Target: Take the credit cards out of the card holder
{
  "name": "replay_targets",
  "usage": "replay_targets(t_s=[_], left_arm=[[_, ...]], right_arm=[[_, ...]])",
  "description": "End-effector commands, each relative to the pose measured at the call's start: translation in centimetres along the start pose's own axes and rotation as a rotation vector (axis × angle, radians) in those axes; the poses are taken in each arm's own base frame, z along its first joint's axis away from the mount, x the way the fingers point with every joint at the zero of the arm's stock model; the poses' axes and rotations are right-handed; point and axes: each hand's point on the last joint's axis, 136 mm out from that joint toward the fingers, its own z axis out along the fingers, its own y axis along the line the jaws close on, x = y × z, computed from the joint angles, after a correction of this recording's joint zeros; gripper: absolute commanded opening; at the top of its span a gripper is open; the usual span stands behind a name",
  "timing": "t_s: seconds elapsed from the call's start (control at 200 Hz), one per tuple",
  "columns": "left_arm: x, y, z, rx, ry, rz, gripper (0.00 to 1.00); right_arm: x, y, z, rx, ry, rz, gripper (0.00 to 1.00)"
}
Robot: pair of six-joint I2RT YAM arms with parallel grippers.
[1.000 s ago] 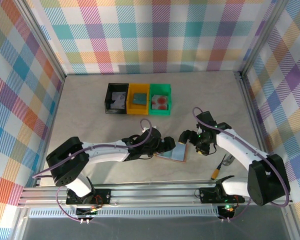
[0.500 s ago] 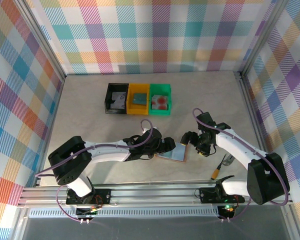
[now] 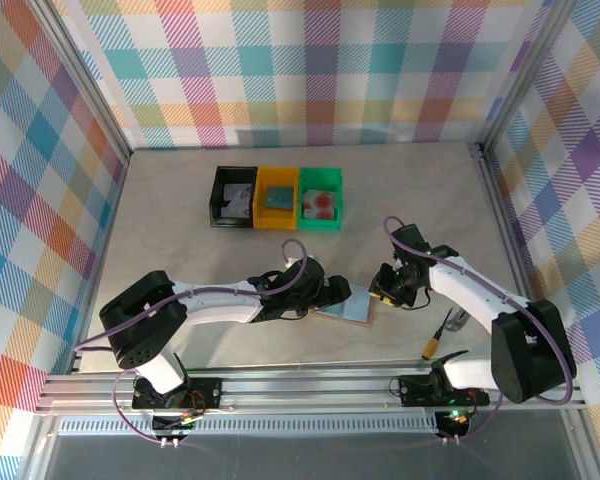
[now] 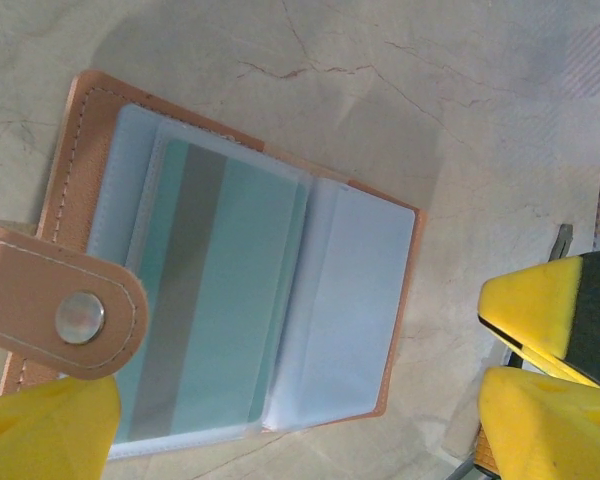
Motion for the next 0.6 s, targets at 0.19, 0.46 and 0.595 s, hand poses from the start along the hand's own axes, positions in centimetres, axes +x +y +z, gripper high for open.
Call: replay_targets(t_s=[0.19, 0.46, 0.595], left_arm=[[0.2, -0.3, 0.5, 0.015, -0.007, -0.006, 0.92], [0.3, 0.0, 0.7, 0.01, -0.006, -0.008, 0.92], [0.3, 0.1, 0.8, 0.008, -0.007, -0.007, 0.92]], right_arm=[[-0.2, 0.8, 1.8, -0.024, 0.051, 0.01, 0.07], [-0.6, 0.7, 2.9, -0.011, 0.057, 0.015, 0.0], [-0.5, 0.3, 3.5, -0.002, 0.062, 0.025, 0.0]])
